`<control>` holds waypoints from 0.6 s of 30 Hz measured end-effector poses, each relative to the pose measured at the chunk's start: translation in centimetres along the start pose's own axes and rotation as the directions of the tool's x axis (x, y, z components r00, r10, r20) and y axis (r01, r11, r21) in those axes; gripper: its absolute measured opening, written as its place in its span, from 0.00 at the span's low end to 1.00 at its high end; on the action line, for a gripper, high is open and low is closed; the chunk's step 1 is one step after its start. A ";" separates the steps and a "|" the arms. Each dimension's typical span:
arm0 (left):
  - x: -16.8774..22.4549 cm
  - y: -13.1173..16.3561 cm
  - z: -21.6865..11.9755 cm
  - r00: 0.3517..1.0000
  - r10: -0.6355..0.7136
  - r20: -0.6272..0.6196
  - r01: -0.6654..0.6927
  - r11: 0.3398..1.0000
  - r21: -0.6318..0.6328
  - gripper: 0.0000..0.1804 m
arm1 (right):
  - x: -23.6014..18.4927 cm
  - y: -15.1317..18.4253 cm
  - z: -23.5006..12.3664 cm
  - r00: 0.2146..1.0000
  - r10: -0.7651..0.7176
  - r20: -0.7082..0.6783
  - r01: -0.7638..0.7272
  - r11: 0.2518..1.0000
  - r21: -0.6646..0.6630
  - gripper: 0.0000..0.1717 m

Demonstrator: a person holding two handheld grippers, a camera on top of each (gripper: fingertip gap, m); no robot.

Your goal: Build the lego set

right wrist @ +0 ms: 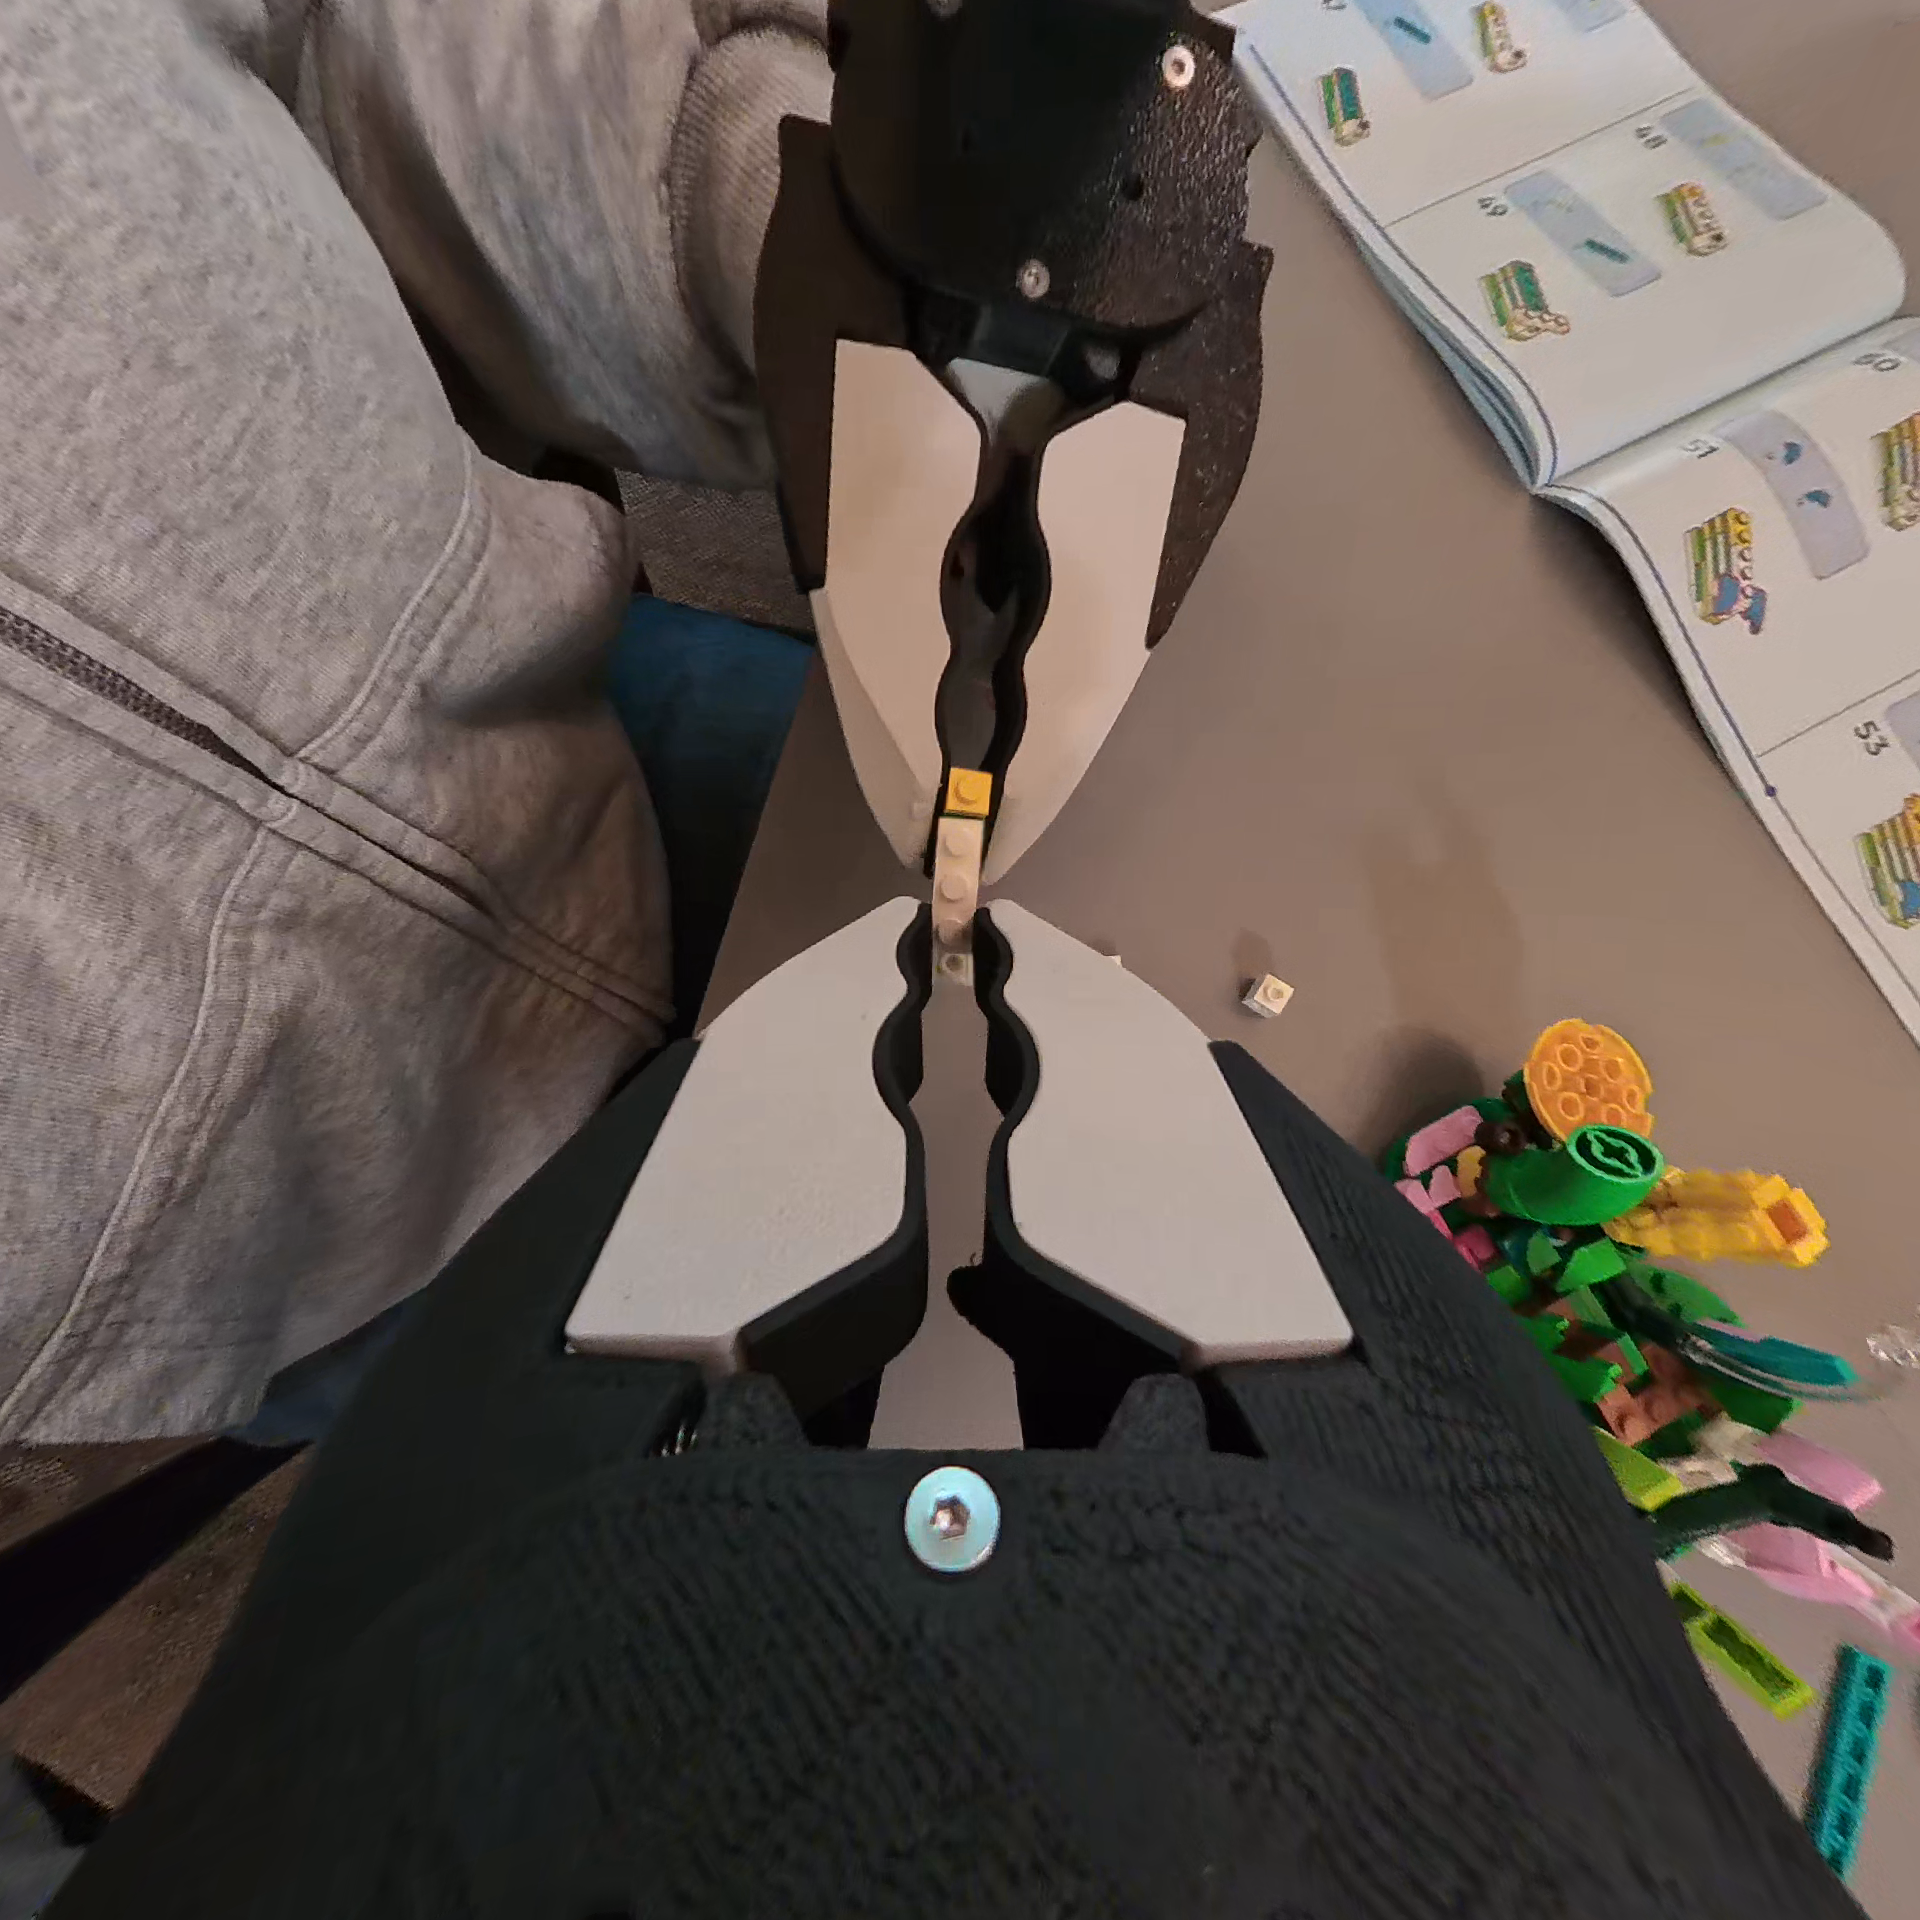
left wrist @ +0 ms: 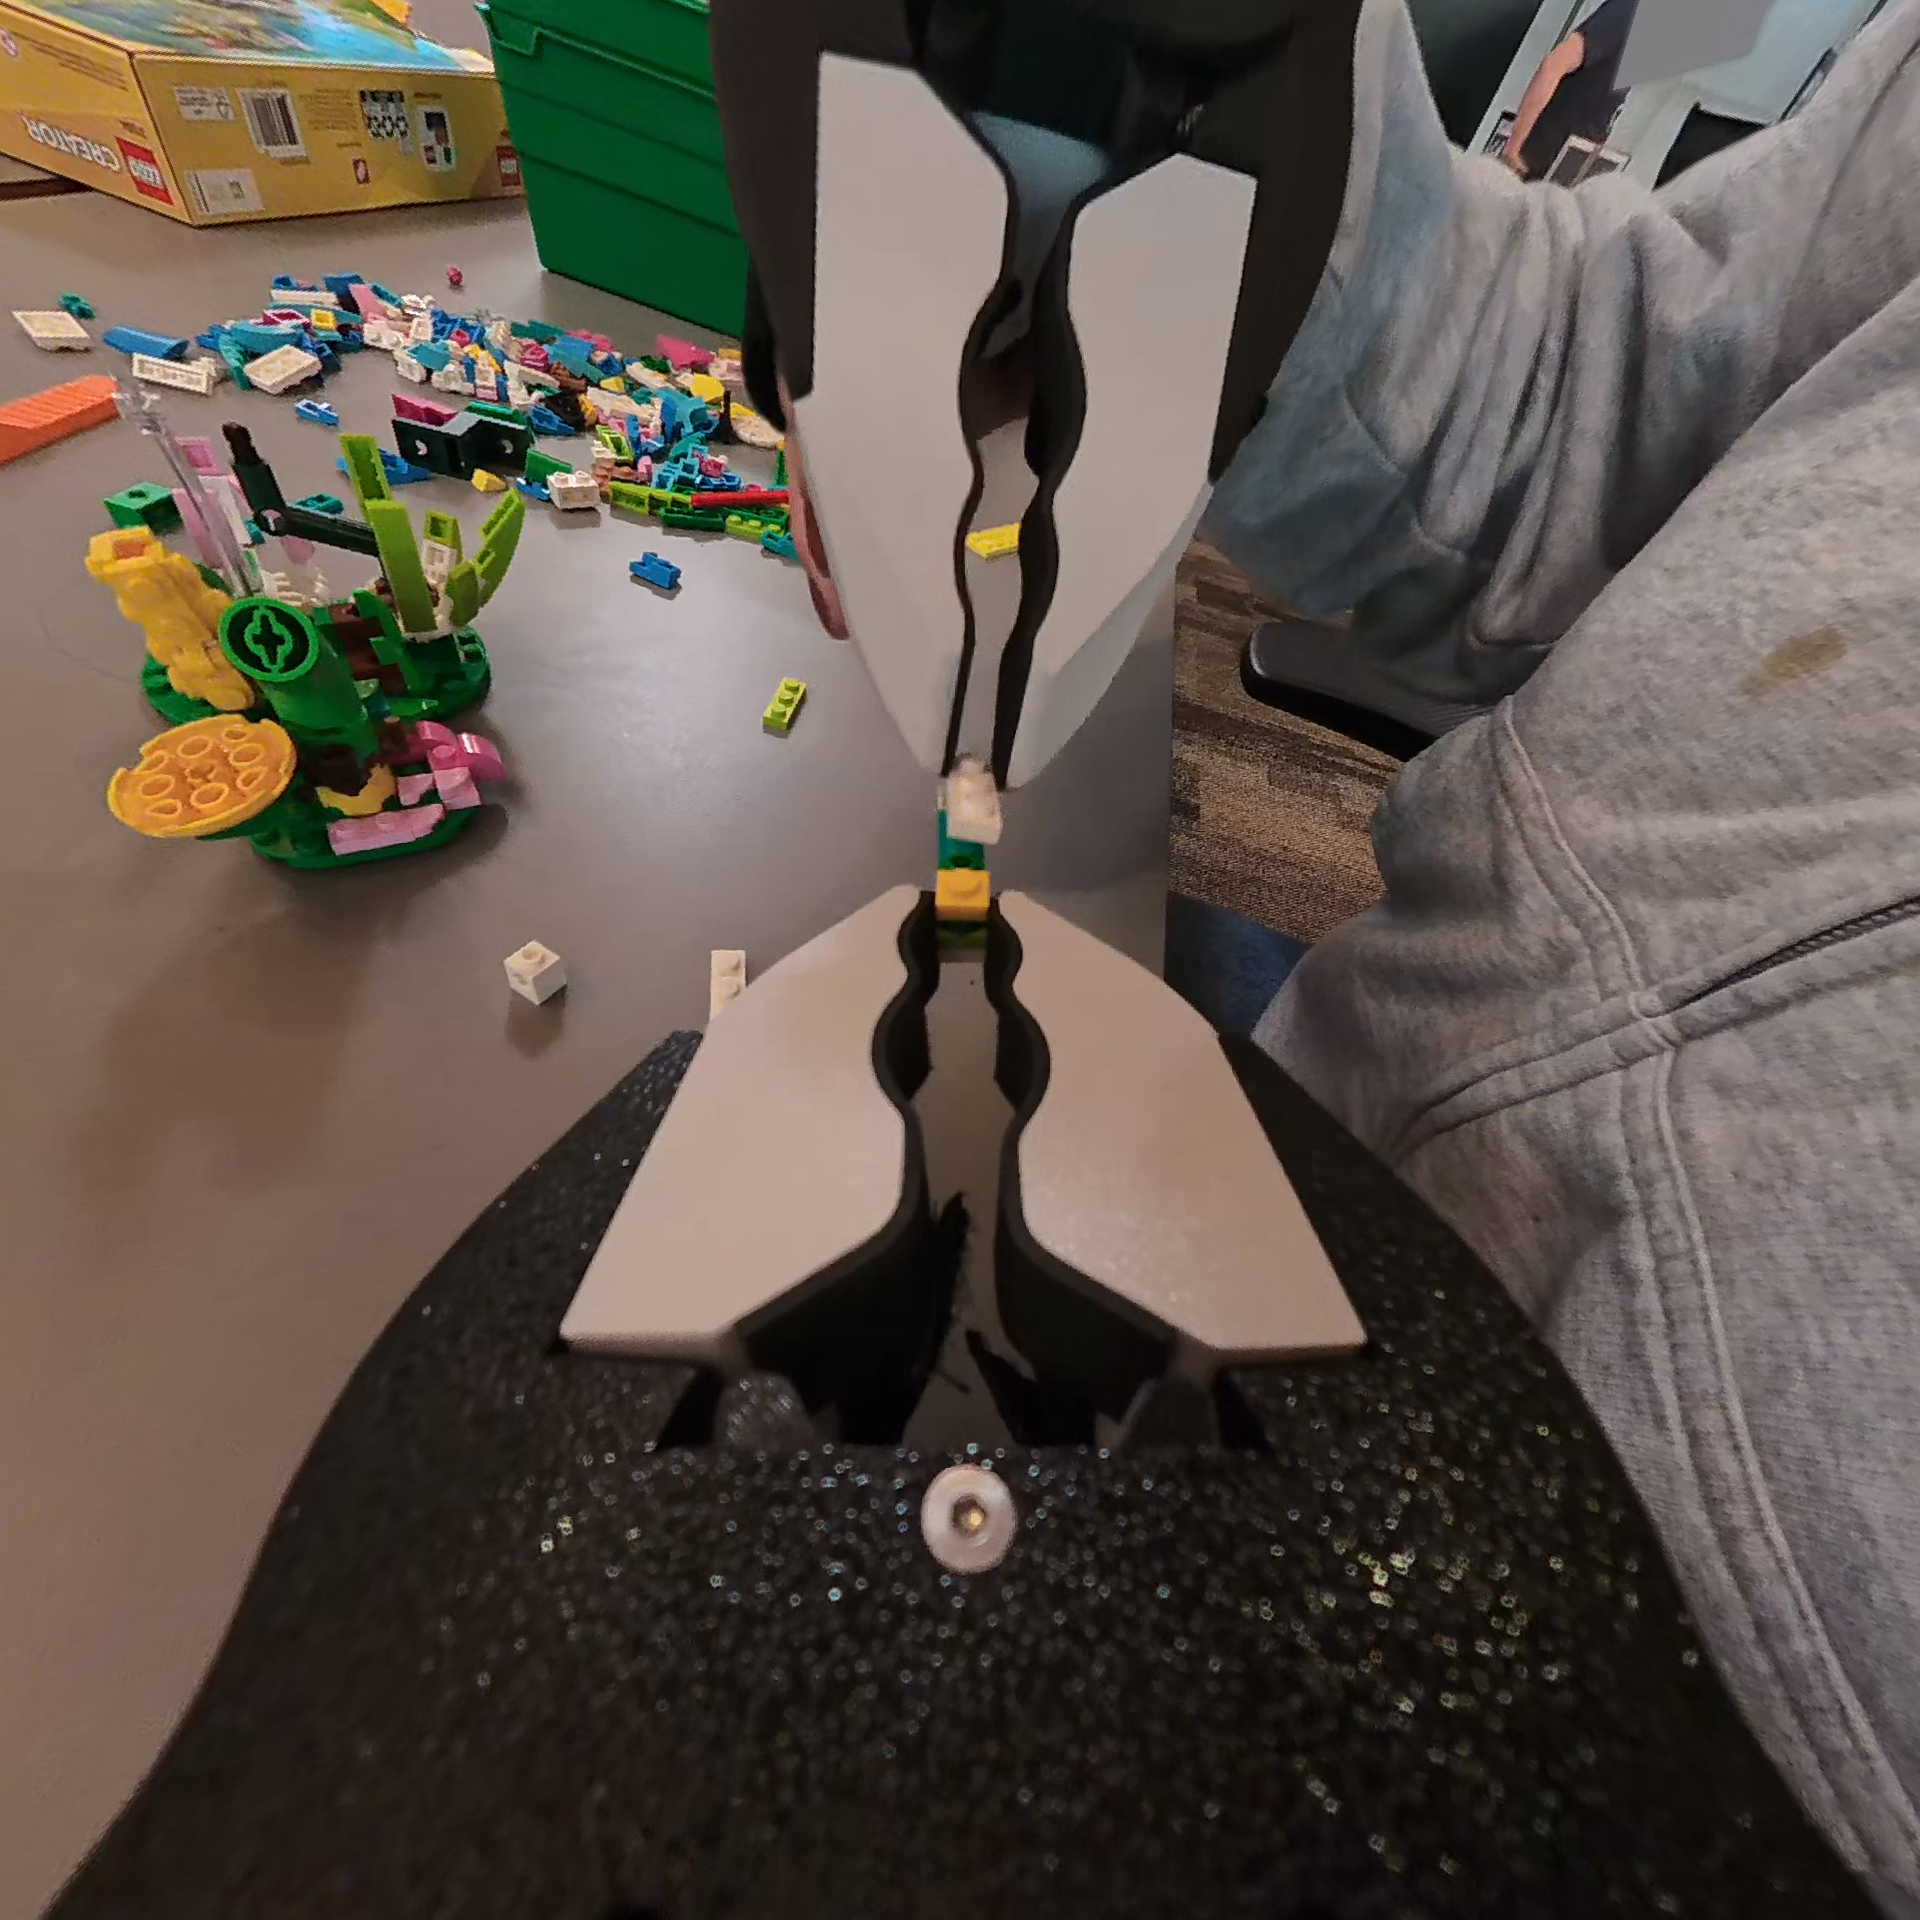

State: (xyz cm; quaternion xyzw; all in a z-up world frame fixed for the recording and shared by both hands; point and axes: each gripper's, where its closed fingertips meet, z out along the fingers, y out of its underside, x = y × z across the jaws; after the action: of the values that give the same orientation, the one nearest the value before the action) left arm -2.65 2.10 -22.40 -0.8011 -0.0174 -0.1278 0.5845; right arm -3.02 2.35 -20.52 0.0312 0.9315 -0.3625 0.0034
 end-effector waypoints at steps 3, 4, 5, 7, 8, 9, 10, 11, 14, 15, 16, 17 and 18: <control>0.1 0.1 0.1 1.000 0.008 -0.002 -0.008 1.000 -0.011 0.04 | 0.1 0.2 0.4 1.000 -0.014 0.004 0.014 0.999 -0.030 0.04; 0.2 0.2 0.1 1.000 0.012 -0.003 -0.012 1.000 -0.014 0.04 | 0.1 0.3 0.5 1.000 -0.017 0.002 0.017 0.999 -0.041 0.04; 0.2 0.2 0.2 1.000 0.015 -0.001 -0.015 1.000 -0.018 0.04 | 0.1 0.4 0.5 1.000 -0.018 0.007 0.018 0.998 -0.052 0.04; 0.2 0.3 0.2 1.000 0.020 0.000 -0.019 0.999 -0.025 0.04 | 0.0 0.4 0.6 1.000 -0.020 0.012 0.021 0.998 -0.062 0.04; 0.2 0.3 0.2 1.000 0.020 0.000 -0.020 0.999 -0.026 0.05 | 0.0 0.4 0.6 1.000 -0.023 0.013 0.023 0.998 -0.066 0.04; 0.2 0.3 0.2 1.000 0.019 0.001 -0.019 0.999 -0.026 0.04 | 0.0 0.5 0.7 1.000 -0.023 0.015 0.024 0.997 -0.069 0.04; 0.2 0.3 0.2 1.000 0.017 0.001 -0.017 1.000 -0.026 0.04 | 0.0 0.5 0.7 1.000 -0.023 0.015 0.024 0.997 -0.071 0.04; 0.1 0.3 0.2 1.000 0.015 0.001 -0.015 1.000 -0.024 0.04 | 0.0 0.5 0.7 1.000 -0.021 0.018 0.022 0.997 -0.072 0.04; 0.1 0.3 0.2 1.000 0.014 0.003 -0.014 0.999 -0.028 0.04 | -0.1 0.6 0.8 1.000 -0.014 0.026 0.016 0.997 -0.077 0.04; 0.1 0.3 0.2 1.000 0.016 0.003 -0.016 0.999 -0.030 0.04 | -0.2 0.6 0.8 1.000 -0.014 0.027 0.016 0.997 -0.078 0.04; 0.1 0.4 0.3 1.000 0.017 0.005 -0.017 0.999 -0.032 0.04 | -0.1 0.6 0.8 1.000 -0.014 0.027 0.016 0.997 -0.080 0.04; 0.1 0.4 0.3 1.000 0.018 0.005 -0.018 0.999 -0.034 0.04 | -0.1 0.7 0.8 1.000 -0.013 0.026 0.015 0.997 -0.082 0.04; 0.1 0.4 0.3 1.000 0.018 0.005 -0.018 0.999 -0.035 0.04 | -0.2 0.7 0.9 1.000 -0.013 0.027 0.015 0.996 -0.083 0.04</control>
State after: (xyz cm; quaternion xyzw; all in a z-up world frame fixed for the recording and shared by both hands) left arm -2.41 2.23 -22.81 -0.8116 -0.0095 -0.1207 0.5716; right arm -2.84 2.26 -21.61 0.0199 0.9457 -0.3240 0.0144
